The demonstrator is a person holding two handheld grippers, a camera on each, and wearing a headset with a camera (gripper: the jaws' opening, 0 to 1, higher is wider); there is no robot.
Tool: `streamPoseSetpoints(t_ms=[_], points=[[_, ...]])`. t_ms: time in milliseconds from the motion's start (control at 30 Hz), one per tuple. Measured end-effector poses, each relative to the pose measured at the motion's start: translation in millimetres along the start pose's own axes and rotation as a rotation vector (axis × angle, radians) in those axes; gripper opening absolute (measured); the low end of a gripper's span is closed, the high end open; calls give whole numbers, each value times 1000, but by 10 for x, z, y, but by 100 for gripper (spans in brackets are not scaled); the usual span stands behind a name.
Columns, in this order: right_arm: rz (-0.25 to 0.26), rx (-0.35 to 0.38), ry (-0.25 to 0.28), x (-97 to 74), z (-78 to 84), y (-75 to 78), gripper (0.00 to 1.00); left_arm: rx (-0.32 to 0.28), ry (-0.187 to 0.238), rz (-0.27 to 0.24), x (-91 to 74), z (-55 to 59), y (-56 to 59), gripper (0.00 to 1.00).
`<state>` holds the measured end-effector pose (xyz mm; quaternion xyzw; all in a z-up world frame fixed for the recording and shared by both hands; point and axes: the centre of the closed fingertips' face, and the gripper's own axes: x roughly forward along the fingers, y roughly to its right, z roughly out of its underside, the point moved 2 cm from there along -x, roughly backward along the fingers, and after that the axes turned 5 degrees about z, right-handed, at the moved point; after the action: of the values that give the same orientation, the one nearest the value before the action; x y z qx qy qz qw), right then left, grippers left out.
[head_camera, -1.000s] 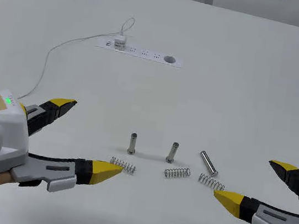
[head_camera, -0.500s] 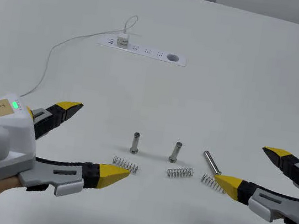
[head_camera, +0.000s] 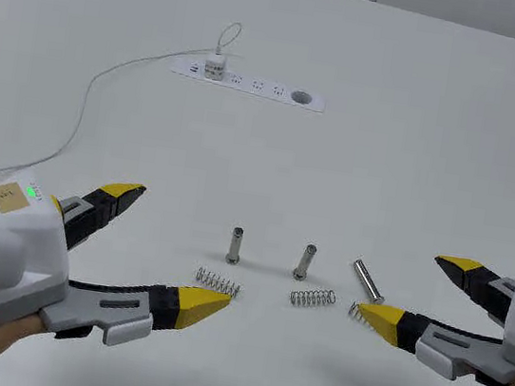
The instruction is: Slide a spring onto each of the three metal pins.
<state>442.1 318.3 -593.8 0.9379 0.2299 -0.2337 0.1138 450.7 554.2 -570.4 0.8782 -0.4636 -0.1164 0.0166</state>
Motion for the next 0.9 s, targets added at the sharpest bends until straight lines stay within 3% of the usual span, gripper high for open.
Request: streamPoseSetpoints(t_ms=[267, 633, 900], points=[[2, 26, -1, 11, -4, 51, 69, -18, 21, -23, 9, 4, 1, 98], [33, 48, -5, 2, 11, 111, 66, -14, 3, 6, 51, 80, 140, 98], [42, 67, -10, 23, 23, 139, 61, -14, 1, -6, 32, 101, 105, 97]])
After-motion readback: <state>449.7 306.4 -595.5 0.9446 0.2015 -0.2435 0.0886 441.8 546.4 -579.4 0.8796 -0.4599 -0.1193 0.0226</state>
